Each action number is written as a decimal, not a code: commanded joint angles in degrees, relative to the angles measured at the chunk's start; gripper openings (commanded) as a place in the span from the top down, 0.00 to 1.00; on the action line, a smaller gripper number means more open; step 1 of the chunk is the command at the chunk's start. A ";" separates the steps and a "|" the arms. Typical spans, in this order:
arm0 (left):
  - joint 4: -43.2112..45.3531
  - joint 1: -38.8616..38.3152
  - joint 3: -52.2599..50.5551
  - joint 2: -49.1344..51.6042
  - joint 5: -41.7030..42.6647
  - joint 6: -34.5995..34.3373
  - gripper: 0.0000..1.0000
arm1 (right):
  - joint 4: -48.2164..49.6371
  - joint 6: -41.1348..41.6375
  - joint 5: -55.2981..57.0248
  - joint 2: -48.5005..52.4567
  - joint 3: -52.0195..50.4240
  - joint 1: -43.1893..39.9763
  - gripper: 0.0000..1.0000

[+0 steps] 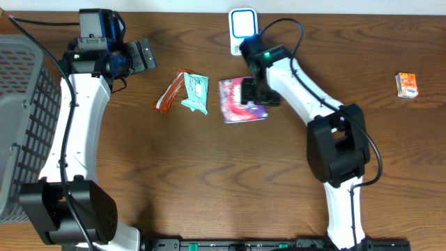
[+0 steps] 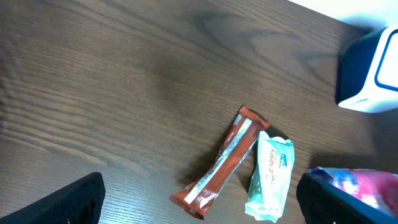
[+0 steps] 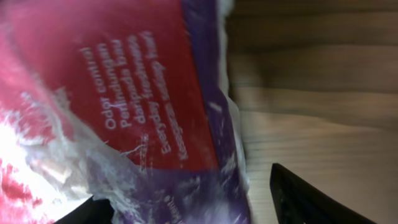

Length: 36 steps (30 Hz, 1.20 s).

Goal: Scan the item barcode
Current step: 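Reach the right gripper to the pink-purple pack and grasp it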

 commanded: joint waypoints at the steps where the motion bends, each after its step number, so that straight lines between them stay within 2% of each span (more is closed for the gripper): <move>1: -0.02 0.09 -0.13 0.52 -0.46 0.31 0.02 | -1.84 -2.01 7.52 0.24 -0.26 -3.41 0.37; 4: -0.02 0.09 -0.13 0.52 -0.46 0.31 0.02 | -3.80 -2.78 7.48 -0.37 0.39 -5.70 0.35; 9: -0.02 0.09 -0.13 0.52 -0.46 0.31 0.02 | -6.16 -9.88 2.75 -2.71 2.95 -8.48 0.23; 14: -0.02 0.09 -0.13 0.52 -0.46 0.31 0.02 | -5.31 -16.17 -5.03 -3.85 4.35 -8.39 0.21; 17: -0.02 0.09 -0.13 0.52 -0.48 0.31 0.02 | -4.46 -18.67 -5.01 -3.80 4.28 -8.13 0.20; 19: -0.02 0.09 -0.13 0.52 -0.46 0.31 0.02 | -4.33 -19.82 -5.53 -3.80 4.17 -8.17 0.12; 23: -0.02 0.09 -0.13 0.52 -0.46 0.31 0.02 | -4.11 -24.57 -9.35 -3.80 4.17 -8.15 0.09; 26: -0.02 0.09 -0.13 0.52 -0.46 0.31 0.02 | -4.00 -25.03 -10.67 -3.80 4.17 -8.39 0.08; 31: -0.02 0.09 -0.13 0.52 -0.46 0.31 0.02 | -3.08 -33.00 -22.43 -3.69 4.11 -10.16 0.04; 34: -0.02 0.09 -0.13 0.52 -0.46 0.31 0.02 | -3.06 -36.28 -27.34 -3.69 4.11 -10.47 0.09; 35: -0.02 0.09 -0.13 0.52 -0.46 0.31 0.02 | -2.89 -36.26 -27.34 -3.69 4.13 -10.45 0.14; 36: -0.02 0.09 -0.13 0.52 -0.46 0.31 0.02 | -2.82 -36.02 -27.21 -3.87 4.22 -10.34 0.24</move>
